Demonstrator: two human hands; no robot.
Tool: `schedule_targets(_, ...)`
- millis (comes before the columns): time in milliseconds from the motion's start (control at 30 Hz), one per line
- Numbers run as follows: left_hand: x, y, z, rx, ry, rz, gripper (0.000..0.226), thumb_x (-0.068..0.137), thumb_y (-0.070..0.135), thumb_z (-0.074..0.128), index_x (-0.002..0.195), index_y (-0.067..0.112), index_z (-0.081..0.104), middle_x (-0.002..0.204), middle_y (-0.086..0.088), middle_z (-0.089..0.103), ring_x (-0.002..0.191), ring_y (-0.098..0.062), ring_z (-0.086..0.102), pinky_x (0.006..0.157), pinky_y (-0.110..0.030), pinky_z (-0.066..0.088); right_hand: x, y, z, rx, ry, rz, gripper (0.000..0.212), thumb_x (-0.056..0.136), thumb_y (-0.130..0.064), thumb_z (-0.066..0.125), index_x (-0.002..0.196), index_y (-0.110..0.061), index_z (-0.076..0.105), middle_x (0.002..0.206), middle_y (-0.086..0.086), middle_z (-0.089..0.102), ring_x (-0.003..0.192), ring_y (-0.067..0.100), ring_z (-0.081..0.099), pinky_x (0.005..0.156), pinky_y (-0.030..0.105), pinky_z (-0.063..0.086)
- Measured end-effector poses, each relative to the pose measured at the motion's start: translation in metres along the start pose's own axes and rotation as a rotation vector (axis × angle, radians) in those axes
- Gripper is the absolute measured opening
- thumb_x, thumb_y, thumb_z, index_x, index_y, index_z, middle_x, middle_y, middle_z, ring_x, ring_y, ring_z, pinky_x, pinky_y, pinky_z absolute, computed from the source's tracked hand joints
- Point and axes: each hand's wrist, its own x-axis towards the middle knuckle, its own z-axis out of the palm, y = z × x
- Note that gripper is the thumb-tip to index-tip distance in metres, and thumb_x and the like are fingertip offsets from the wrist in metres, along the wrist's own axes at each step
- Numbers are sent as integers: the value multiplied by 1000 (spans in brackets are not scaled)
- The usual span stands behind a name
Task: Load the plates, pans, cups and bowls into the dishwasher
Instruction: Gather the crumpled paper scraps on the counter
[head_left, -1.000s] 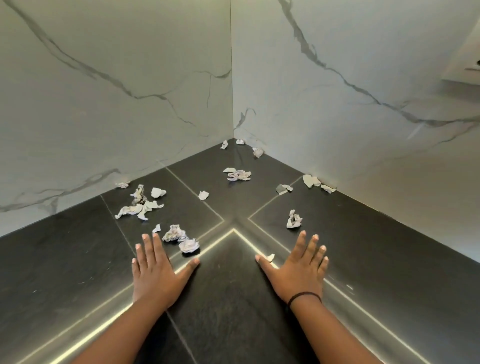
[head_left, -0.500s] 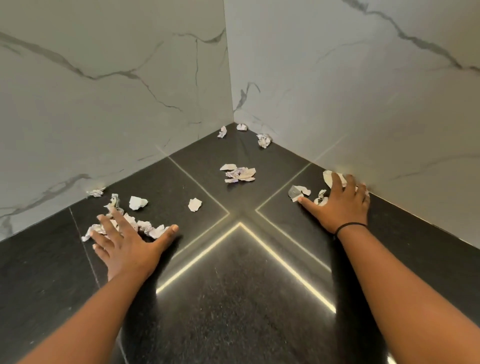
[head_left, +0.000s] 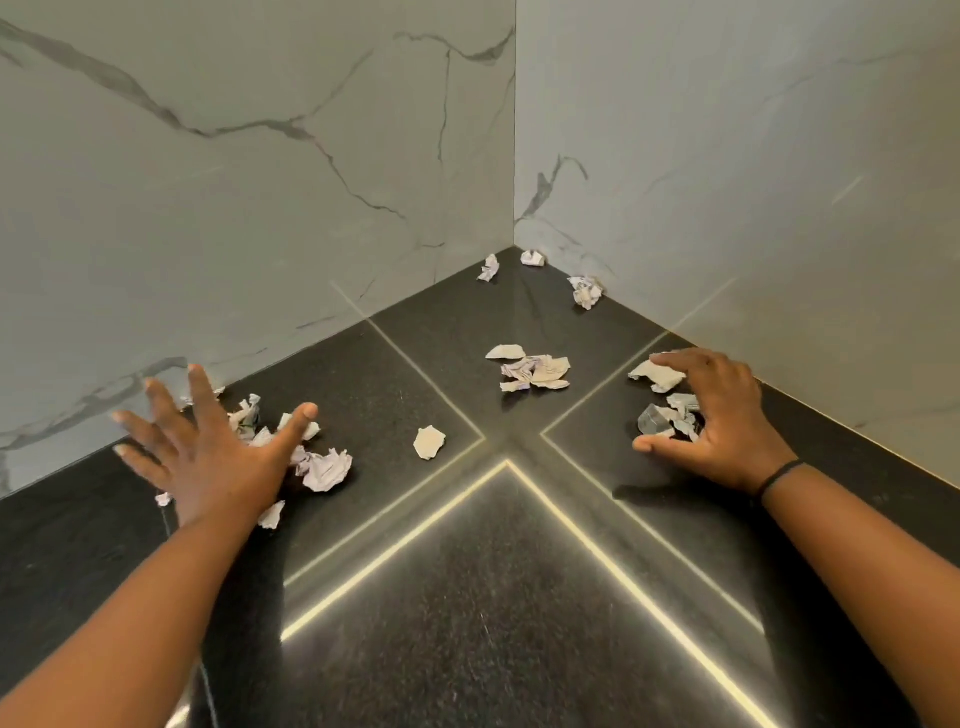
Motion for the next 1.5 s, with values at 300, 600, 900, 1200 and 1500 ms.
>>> schedule_targets(300, 51, -24, 7, 125, -143, 41, 112, 51, 103, 26, 147, 45, 18, 160, -4, -17, 146, -35, -14, 110, -64, -5, 33, 11, 17, -294, -228, 282, 120, 42, -103, 39, 145, -45, 16, 157, 0, 22, 143, 26, 23, 111, 62, 19)
schedule_targets(600, 30, -1, 13, -148, -331, 422, 94, 66, 87, 37, 146, 38, 29, 153, -2, 32, 138, -23, 33, 108, -48, 31, 86, -60, 74, -108, -286, 61, 115, 45, -101, 39, 144, -48, 19, 158, 3, 20, 146, 25, 16, 115, 59, 10)
schedule_targets(900, 12, 29, 25, -41, -611, 853, 122, 47, 95, 51, 145, 54, -10, 157, 14, -23, 142, -7, -27, 116, -47, -2, 121, -113, 106, -30, -360, -216, 47, 82, -63, 57, 124, -42, 59, 136, 3, 52, 129, 22, 43, 108, 40, 30)
schedule_targets(1200, -3, 60, 27, 59, -527, 917, 71, 75, 78, 37, 138, 45, 44, 149, 0, 36, 140, -19, 24, 117, -42, 13, 74, -142, 96, 289, -420, -233, 35, 93, -37, 45, 107, -15, 69, 110, 0, 64, 104, 13, 56, 88, 25, 42)
schedule_targets(1500, -40, 71, 34, -130, -337, 914, 25, 90, 26, 45, 97, 13, 66, 91, 2, 56, 85, -19, 48, 82, -40, 41, 34, -160, 104, 17, -298, -375, 25, 88, -32, 57, 107, -18, 61, 112, 1, 58, 105, 22, 53, 92, 36, 42)
